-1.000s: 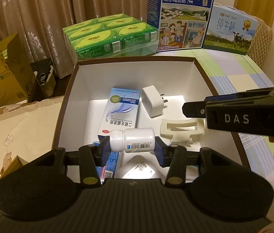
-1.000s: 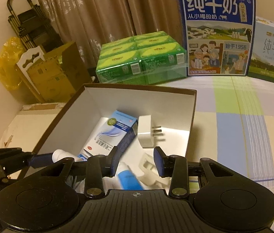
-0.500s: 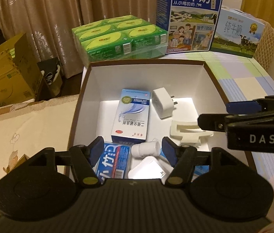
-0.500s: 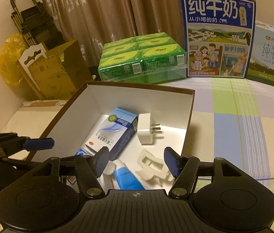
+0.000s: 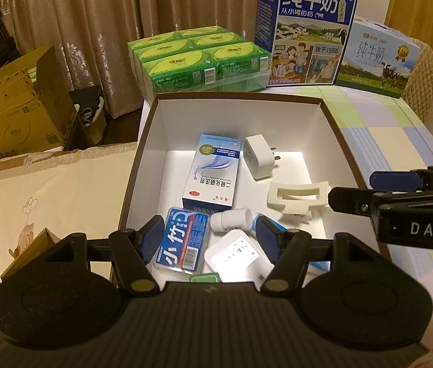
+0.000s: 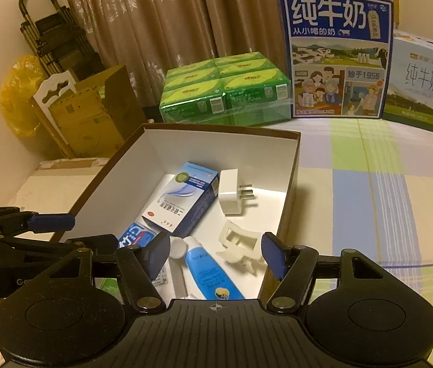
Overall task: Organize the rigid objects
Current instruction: 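Release the toothpaste tube with the right tool while the left tool drops the pill bottle, then withdraw both open tools from the box toward the orange knife and white plug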
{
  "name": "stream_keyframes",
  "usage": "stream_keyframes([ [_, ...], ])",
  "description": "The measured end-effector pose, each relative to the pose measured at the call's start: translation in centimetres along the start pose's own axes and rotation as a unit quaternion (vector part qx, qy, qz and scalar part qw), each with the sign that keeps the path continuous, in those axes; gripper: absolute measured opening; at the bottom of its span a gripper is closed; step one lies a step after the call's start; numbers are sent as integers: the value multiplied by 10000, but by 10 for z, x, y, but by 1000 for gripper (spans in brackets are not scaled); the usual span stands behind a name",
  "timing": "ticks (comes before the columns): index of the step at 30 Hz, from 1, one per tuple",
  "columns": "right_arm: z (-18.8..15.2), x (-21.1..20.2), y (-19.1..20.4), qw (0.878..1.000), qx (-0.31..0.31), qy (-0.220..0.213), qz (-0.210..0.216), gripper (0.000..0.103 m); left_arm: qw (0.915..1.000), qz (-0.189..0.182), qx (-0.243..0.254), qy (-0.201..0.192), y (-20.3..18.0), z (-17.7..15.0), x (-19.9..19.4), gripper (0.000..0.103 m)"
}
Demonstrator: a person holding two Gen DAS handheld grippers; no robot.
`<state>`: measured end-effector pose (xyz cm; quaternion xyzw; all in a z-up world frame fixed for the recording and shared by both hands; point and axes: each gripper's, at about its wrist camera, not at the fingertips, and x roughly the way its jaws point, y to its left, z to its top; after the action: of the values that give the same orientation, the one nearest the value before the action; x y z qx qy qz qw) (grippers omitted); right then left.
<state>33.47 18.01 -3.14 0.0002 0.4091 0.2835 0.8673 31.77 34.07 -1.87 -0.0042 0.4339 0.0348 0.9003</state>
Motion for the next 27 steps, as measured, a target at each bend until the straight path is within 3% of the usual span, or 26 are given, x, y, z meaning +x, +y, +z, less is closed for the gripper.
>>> stream_keyframes([
  [20, -45, -74, -3, 9991, 264, -208, 259, 63, 9997, -121, -168, -152, -23, -42, -68, 62],
  [27, -65, -99, -14, 9987, 404, -187, 237, 63, 9992, -357, -27, -193, -47, -57, -88, 62],
])
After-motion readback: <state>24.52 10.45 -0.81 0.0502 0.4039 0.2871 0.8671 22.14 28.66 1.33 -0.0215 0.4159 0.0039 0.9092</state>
